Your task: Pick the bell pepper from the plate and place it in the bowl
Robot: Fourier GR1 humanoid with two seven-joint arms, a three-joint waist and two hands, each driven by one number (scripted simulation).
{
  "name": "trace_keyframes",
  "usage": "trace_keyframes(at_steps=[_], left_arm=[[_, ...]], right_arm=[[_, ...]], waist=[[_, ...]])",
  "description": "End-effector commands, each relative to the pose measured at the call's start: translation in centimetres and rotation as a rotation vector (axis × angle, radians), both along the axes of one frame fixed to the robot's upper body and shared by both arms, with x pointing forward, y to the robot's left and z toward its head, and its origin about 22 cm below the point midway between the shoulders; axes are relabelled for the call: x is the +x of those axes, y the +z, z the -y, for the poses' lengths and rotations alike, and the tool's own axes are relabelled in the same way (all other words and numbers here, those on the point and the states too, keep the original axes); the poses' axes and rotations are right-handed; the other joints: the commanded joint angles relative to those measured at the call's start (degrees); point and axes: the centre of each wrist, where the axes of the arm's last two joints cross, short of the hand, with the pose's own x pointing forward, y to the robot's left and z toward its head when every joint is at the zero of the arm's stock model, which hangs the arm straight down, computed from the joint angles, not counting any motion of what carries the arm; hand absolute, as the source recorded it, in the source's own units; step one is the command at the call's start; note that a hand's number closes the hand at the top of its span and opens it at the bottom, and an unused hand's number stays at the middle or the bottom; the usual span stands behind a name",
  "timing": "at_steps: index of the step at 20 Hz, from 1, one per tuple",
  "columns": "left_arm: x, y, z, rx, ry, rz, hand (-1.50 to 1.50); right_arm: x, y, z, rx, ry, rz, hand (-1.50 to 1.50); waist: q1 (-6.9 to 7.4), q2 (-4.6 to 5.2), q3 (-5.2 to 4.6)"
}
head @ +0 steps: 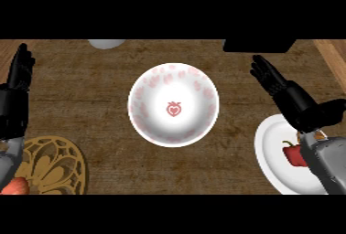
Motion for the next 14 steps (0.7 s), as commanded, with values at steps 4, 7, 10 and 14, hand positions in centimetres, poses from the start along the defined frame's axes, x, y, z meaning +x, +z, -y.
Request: trace_keyframes(at_steps=[4, 7, 10, 14], left_arm=[[0.0, 0.1, -0.7, -0.192, 0.001, -0.025, 0.00], [-0.6, -1.8, -0.3, -0.285, 0.014, -0.115, 0.00], [-1.7, -1.3, -2.5, -0.356, 0.009, -0.118, 0.00], [-1.3, -0.4, -3.3, -0.359, -0.001, -0.094, 0.00]], right_arm=[[-4.0, 1.1, -4.7, 0.262, 0.491, 0.113, -1.50], [-2.6, 8.4, -0.9, -0.207, 0.343, 0.495, -1.50], [-7.3, 0.5, 1.8, 0.108, 0.122, 0.459, -1.50], [-13.0, -1.8, 3.4, 0.050, 0.220, 0.560, -1.50]], waist=[[-1.62, 1.30, 0.68], [-5.20, -1.48, -0.06], [-5.27, 0.56, 0.88], [-4.69, 1.00, 0.80]])
